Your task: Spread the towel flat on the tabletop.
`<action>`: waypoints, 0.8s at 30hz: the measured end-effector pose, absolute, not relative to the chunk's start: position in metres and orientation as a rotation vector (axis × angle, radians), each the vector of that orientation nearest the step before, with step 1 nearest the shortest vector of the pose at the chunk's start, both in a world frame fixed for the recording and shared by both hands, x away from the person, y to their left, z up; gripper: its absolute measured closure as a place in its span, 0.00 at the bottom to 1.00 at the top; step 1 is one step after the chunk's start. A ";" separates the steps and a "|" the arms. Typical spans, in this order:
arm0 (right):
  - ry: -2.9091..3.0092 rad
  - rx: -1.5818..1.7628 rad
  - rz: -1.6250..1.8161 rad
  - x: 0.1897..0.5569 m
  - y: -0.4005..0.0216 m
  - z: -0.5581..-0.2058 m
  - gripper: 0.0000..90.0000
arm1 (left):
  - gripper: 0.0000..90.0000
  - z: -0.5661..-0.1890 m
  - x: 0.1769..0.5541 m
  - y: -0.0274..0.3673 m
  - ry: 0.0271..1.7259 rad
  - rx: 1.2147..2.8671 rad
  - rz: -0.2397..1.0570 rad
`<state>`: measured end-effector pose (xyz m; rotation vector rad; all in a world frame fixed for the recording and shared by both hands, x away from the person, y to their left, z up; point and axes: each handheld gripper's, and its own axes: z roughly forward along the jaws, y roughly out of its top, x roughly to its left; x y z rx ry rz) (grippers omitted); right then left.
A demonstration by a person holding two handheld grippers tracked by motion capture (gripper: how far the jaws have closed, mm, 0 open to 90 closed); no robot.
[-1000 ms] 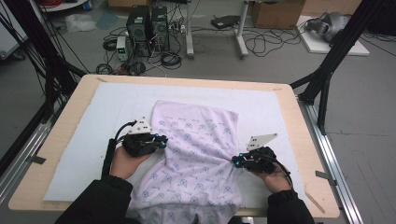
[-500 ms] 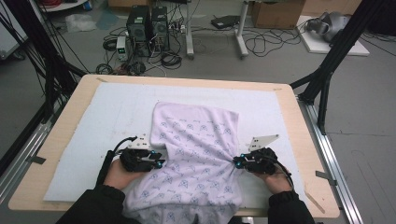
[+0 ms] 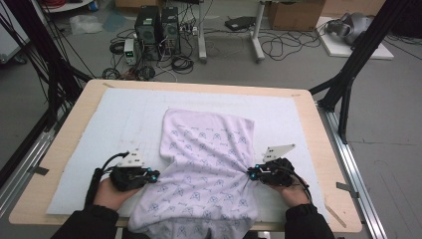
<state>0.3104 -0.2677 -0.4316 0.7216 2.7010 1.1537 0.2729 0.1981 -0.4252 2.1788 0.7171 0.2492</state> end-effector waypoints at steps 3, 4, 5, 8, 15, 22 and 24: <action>2.699 0.713 1.172 0.308 -0.266 -0.429 0.92 | 0.96 -0.418 0.257 0.215 0.712 2.144 0.245; 2.695 0.701 1.176 0.306 -0.266 -0.427 0.91 | 0.95 -0.416 0.252 0.218 0.695 2.128 0.233; 2.687 0.692 1.185 0.304 -0.265 -0.425 0.91 | 0.93 -0.415 0.250 0.221 0.692 2.120 0.222; 2.665 0.689 1.209 0.305 -0.266 -0.419 0.89 | 0.84 -0.415 0.258 0.221 0.706 2.113 0.229; 2.598 0.749 1.267 0.316 -0.271 -0.415 0.83 | 0.83 -0.421 0.305 0.197 0.739 2.072 0.209; 2.626 0.839 1.226 0.335 -0.269 -0.428 0.72 | 0.75 -0.443 0.323 0.166 0.756 2.171 0.252; 2.654 0.864 1.191 0.342 -0.265 -0.436 0.72 | 0.92 -0.443 0.323 0.164 0.755 2.182 0.280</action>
